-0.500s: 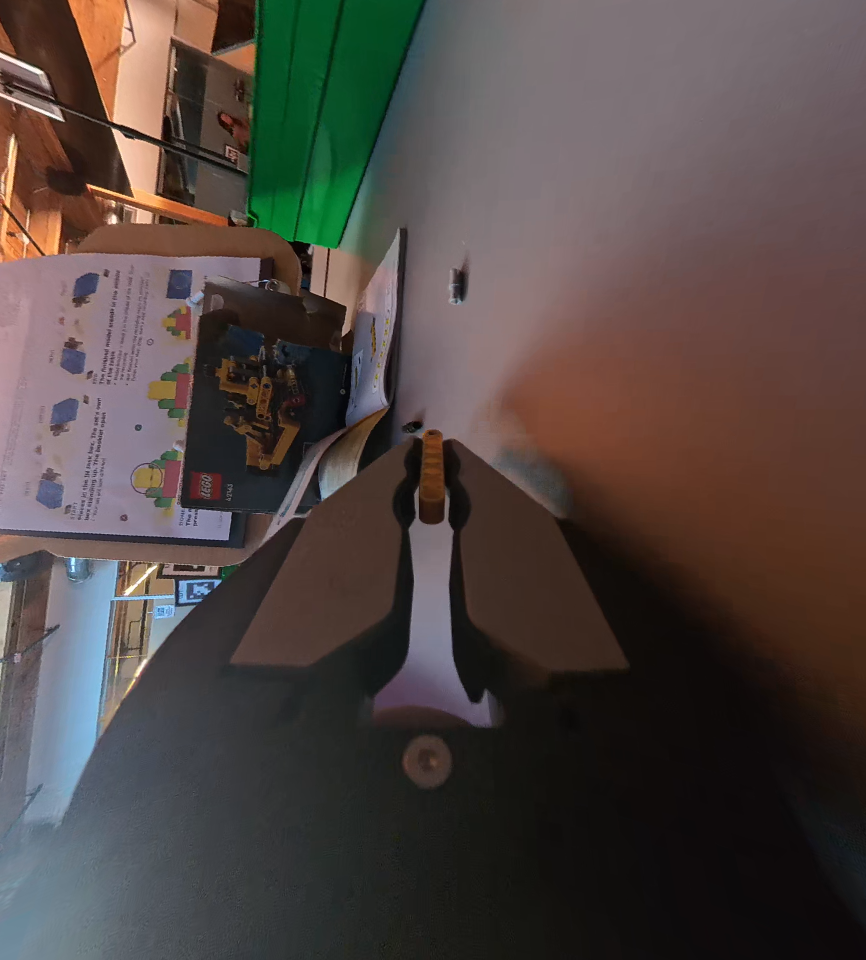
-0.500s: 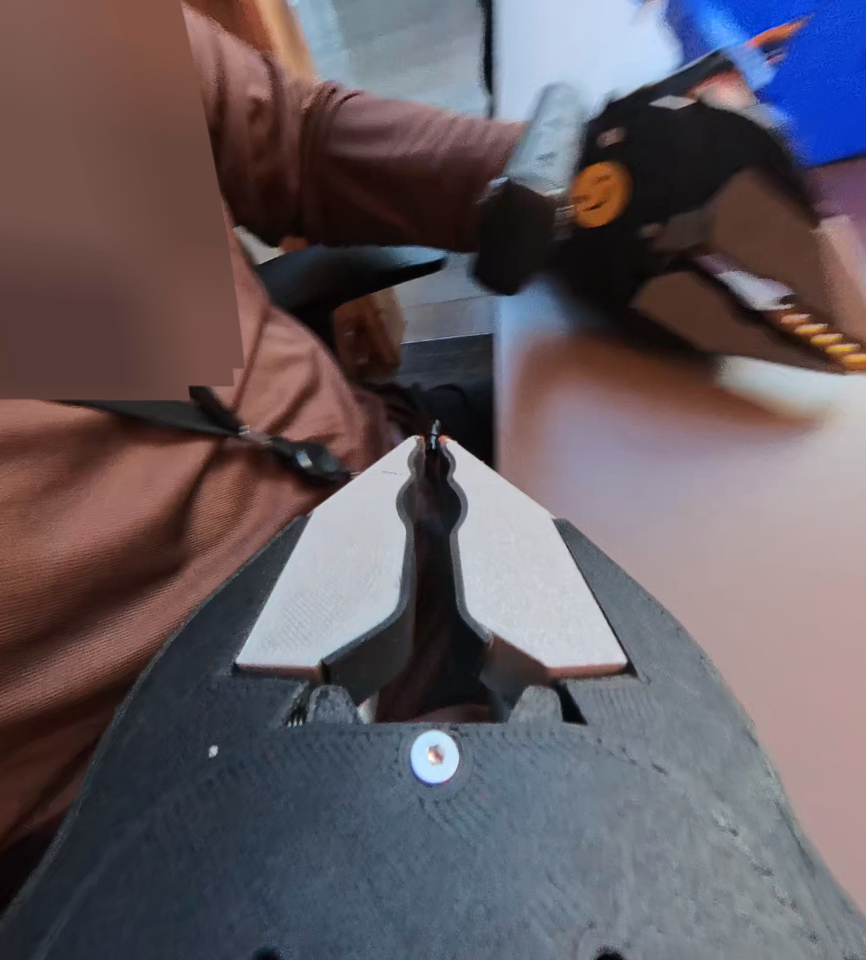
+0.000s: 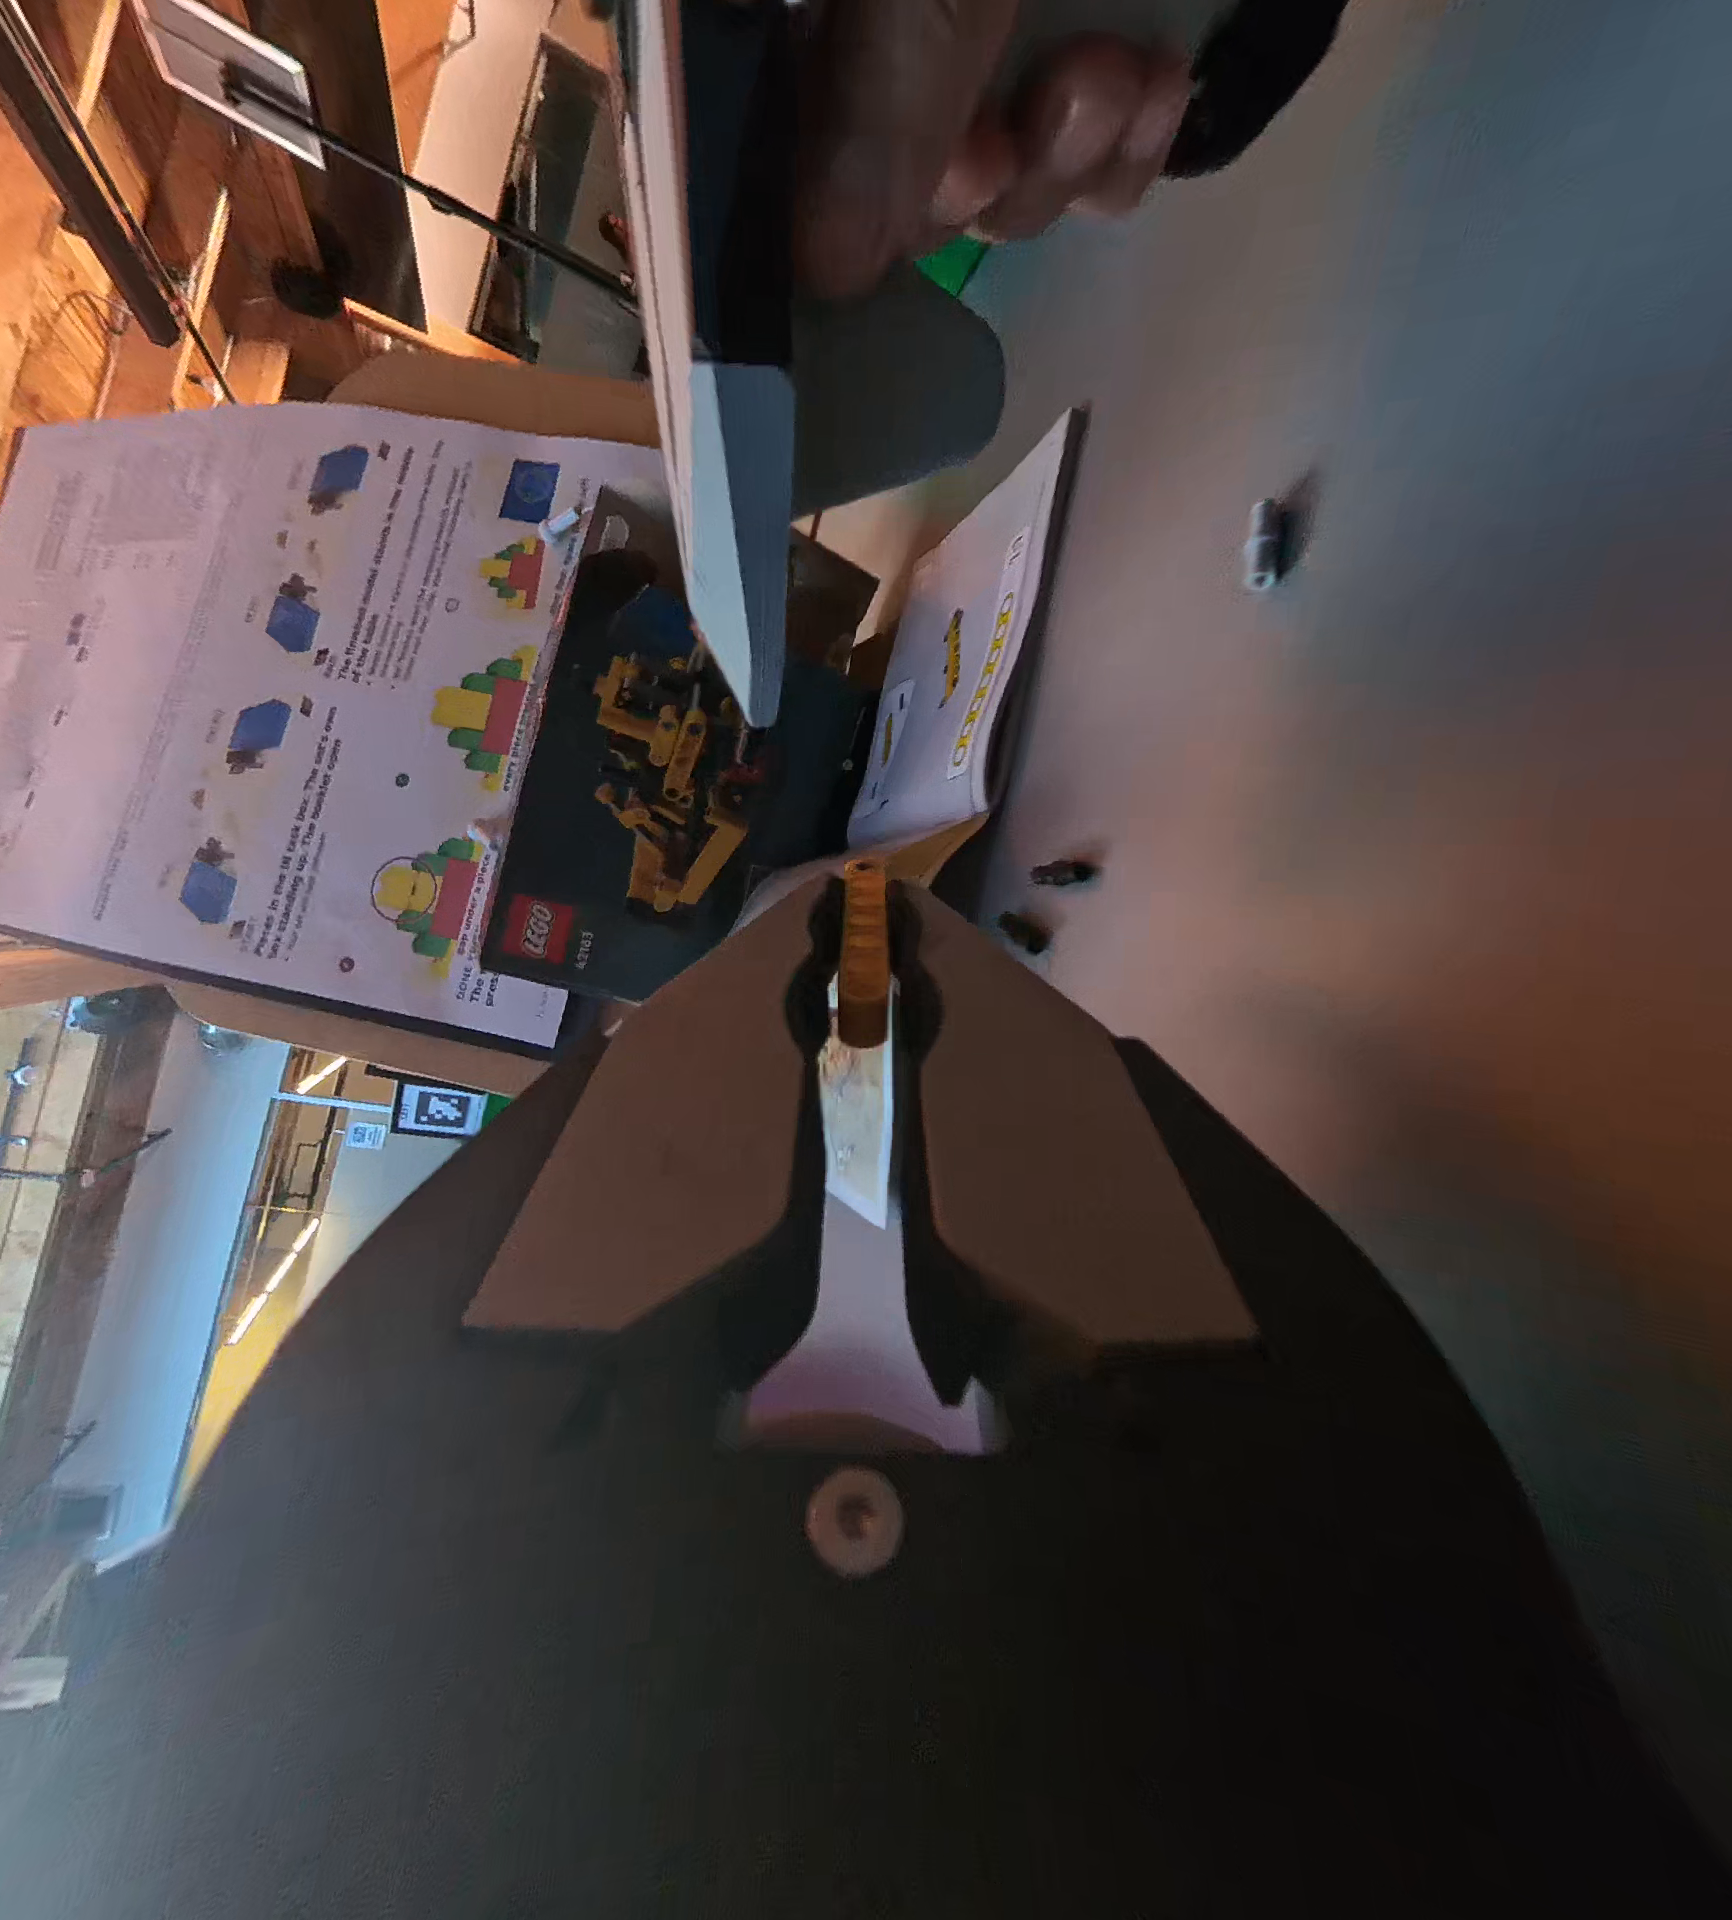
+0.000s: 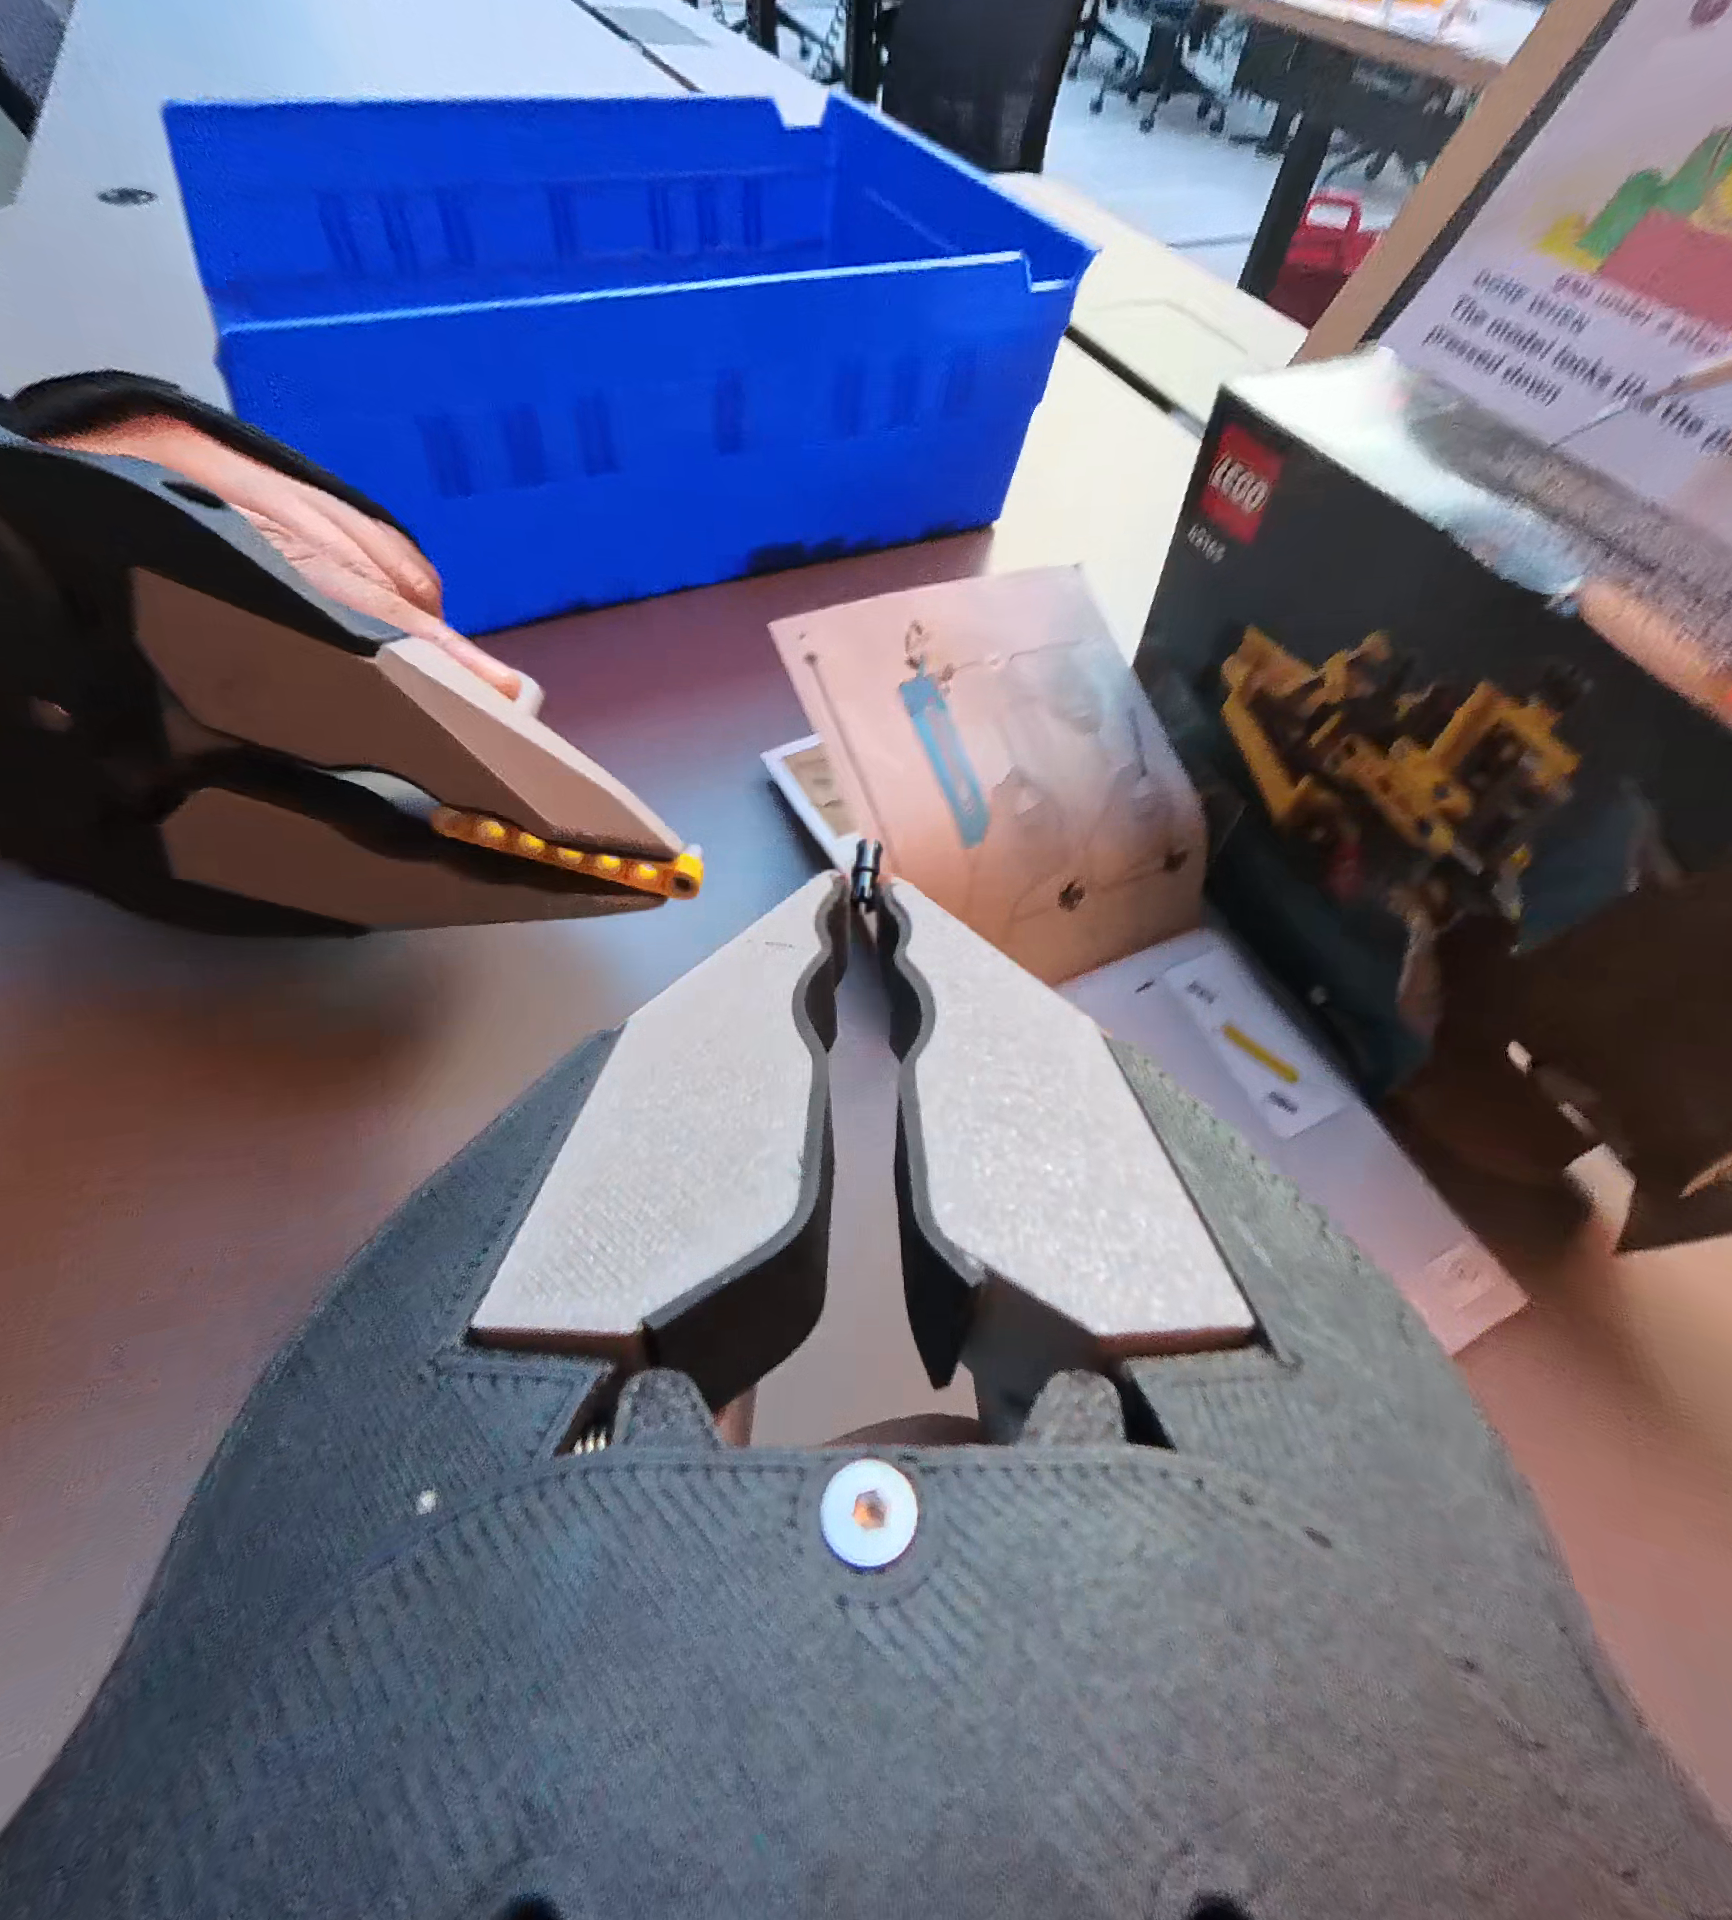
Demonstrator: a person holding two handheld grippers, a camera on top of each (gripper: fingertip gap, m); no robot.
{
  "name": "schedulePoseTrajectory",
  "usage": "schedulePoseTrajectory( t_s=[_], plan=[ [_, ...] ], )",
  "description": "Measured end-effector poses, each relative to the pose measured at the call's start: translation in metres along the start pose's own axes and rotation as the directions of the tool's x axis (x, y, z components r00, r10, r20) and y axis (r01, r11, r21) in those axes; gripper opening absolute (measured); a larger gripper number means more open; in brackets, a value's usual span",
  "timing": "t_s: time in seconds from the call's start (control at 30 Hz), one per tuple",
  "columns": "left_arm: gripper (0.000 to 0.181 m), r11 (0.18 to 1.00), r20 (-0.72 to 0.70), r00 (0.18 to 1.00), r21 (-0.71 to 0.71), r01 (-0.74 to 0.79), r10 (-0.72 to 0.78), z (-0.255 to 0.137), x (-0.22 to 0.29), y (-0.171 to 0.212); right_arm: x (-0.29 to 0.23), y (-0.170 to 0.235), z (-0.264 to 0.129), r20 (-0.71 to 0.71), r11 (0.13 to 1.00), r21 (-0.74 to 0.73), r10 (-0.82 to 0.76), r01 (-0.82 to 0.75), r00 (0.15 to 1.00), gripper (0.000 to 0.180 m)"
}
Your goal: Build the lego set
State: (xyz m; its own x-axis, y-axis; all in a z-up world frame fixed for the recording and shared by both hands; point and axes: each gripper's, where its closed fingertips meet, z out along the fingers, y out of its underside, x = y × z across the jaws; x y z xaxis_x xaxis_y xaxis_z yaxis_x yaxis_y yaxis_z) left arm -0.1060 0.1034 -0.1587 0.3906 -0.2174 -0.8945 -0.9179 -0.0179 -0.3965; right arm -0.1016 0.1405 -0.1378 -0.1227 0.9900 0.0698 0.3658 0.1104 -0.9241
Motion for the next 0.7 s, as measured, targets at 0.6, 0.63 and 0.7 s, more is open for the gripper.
schedulePoseTrajectory(
  t_s=[0.6,0.63,0.7],
  plan=[
    [0.005,0.998,-0.039,0.998,-0.036,0.051,-0.052,0.004,0.008,0.008,-0.049,0.023,0.014,0.163,0.993,-0.099,0.079,-0.063,0.984,0.002],
    [0.005,0.997,-0.049,0.997,-0.030,0.065,-0.067,0.003,0.009,0.007,-0.048,0.024,0.015,0.160,0.993,-0.099,0.081,-0.065,0.984,0.002],
    [0.005,0.997,-0.065,0.995,-0.022,0.080,-0.081,0.002,0.011,0.007,-0.047,0.024,0.015,0.155,0.993,-0.098,0.086,-0.071,0.984,0.002]
  ],
)
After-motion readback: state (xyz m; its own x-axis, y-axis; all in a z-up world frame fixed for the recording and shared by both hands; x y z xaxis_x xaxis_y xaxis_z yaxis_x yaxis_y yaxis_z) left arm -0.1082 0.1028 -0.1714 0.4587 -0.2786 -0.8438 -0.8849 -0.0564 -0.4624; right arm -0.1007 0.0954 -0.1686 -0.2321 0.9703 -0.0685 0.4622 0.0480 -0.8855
